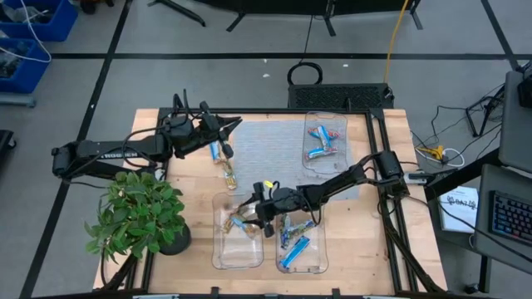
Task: Pick and place Granola Bars by type
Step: Put the top yellow granola bar into the bottom left transparent bin
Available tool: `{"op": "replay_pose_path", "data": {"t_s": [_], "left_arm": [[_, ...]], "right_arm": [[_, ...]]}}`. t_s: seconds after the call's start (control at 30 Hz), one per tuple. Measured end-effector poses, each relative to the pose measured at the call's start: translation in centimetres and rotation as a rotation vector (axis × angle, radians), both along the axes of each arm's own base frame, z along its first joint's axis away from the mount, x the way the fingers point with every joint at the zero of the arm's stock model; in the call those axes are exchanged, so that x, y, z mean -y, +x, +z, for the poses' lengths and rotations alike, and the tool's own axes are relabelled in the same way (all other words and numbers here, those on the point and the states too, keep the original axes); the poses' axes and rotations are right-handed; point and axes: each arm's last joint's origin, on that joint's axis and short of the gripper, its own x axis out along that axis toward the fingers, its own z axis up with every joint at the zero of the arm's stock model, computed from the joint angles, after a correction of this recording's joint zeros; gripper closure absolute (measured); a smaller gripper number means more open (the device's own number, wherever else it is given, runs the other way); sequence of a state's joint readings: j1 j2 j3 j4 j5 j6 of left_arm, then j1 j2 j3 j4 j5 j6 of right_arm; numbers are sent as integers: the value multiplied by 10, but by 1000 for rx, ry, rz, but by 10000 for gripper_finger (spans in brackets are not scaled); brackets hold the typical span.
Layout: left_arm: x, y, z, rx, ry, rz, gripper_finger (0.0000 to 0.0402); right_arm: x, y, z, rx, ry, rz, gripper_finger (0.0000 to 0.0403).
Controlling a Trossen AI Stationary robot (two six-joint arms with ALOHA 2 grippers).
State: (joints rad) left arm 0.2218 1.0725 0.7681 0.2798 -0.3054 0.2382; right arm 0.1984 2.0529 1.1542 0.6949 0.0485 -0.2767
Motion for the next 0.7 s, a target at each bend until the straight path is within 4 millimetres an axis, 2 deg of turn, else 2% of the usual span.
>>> {"op": "replay_pose_path", "data": {"t_s": [0.2,0.3,0.43,0.53,0.7], "left_arm": [[0,0,-4,-41,-15,1,364],[0,0,-7,-70,-26,2,364],[-1,-1,-9,-84,-24,26,364],[-5,-3,-12,-109,-52,110,364],[-24,-13,-27,-95,-308,254,364]], "right_arm": [[1,-2,4,-20,11,-37,149],[2,-6,16,-42,1,-37,149],[4,-18,52,-33,0,-36,149],[7,-32,73,-94,-5,-38,149],[14,-63,113,-147,15,-54,149]]}}
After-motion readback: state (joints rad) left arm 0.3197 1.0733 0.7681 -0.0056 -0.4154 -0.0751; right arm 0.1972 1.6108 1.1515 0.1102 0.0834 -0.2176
